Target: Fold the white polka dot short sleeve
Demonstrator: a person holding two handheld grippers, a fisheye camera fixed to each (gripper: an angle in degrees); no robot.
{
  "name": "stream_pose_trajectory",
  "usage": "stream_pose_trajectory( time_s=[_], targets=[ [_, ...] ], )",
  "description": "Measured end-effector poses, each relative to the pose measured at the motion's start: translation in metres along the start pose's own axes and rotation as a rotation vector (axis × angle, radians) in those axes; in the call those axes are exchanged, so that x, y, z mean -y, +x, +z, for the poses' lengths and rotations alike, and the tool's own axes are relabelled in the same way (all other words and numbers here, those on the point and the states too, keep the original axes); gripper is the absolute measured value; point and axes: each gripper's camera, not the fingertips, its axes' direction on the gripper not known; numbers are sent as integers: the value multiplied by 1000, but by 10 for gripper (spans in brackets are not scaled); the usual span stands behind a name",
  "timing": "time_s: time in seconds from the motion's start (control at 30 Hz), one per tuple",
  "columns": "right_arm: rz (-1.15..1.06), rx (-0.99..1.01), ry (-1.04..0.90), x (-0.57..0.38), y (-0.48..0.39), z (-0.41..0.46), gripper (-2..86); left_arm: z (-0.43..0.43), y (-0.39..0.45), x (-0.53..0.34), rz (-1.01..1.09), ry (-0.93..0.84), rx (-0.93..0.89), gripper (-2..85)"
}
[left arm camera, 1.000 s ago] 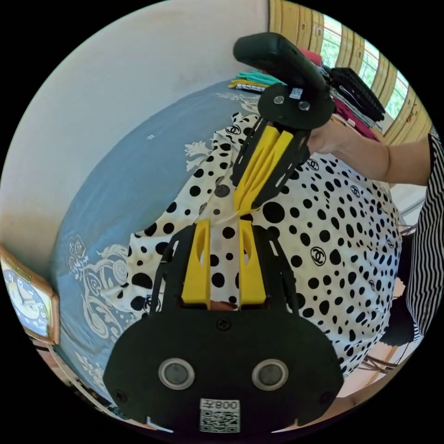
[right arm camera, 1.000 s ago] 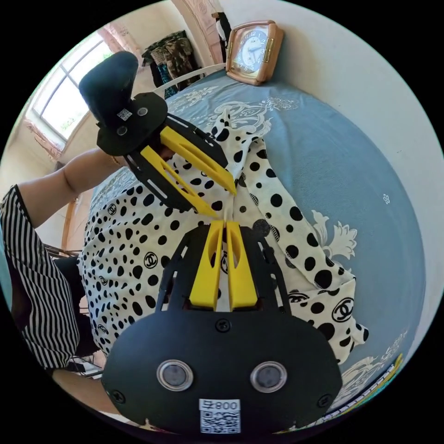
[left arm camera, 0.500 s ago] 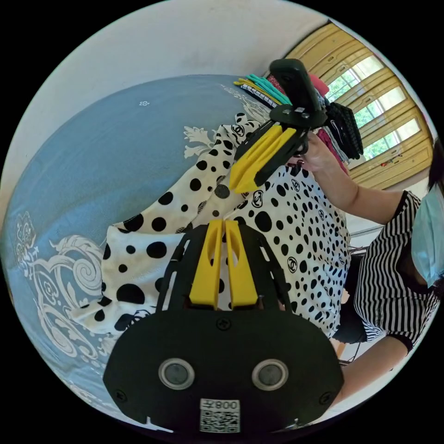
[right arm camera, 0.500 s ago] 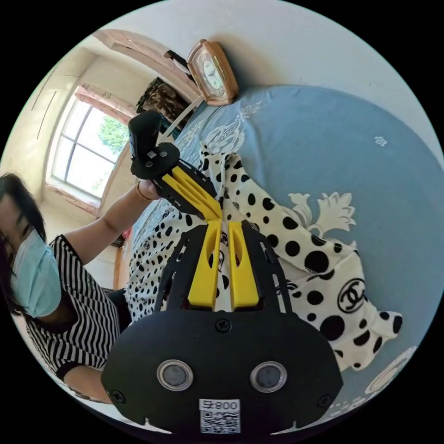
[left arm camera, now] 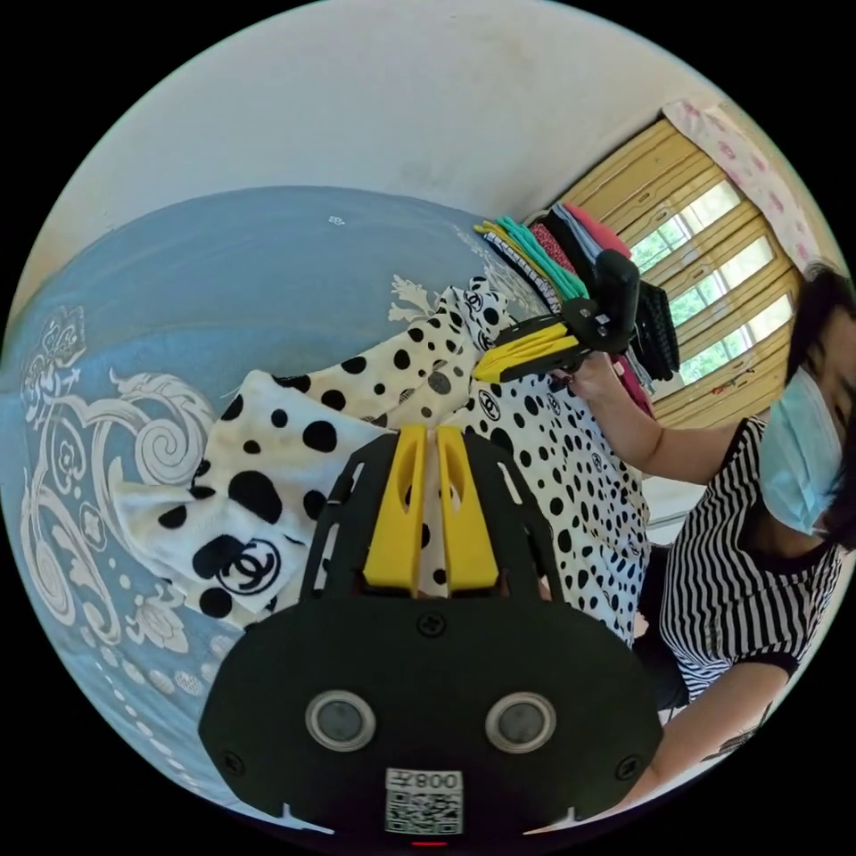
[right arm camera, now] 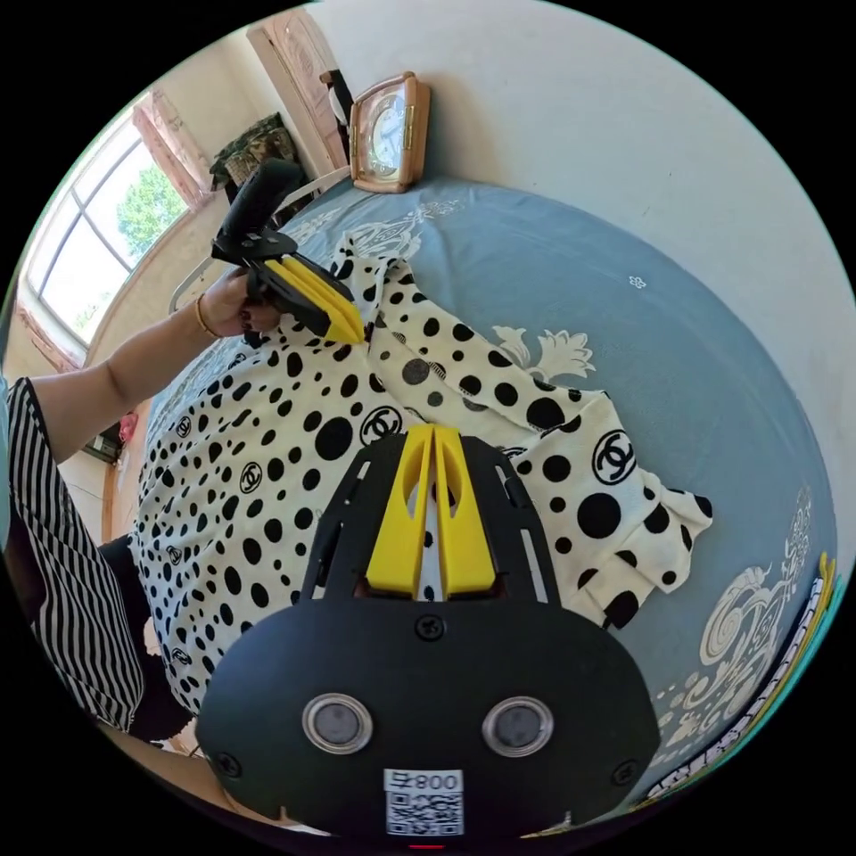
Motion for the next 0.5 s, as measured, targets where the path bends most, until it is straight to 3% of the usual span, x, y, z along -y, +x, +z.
stream_pose_trajectory(
  time_s=[0.13, 0.3, 0.37, 0.5],
  targets=[
    [3, -2, 19, -7, -3, -10, 0, -17, -11, -7, -38, 11, 15, 4],
    [94, -162, 181, -35, 6, -54, 1, -53, -17, -24, -77, 112, 76, 3],
    [155, -173, 160, -40, 20, -52, 1, -61, -26, -31, -151, 97, 212, 3],
    [234, -138, 59, -41, 42, -39, 3, -73, -37, -34, -189, 88, 200, 6]
  ],
)
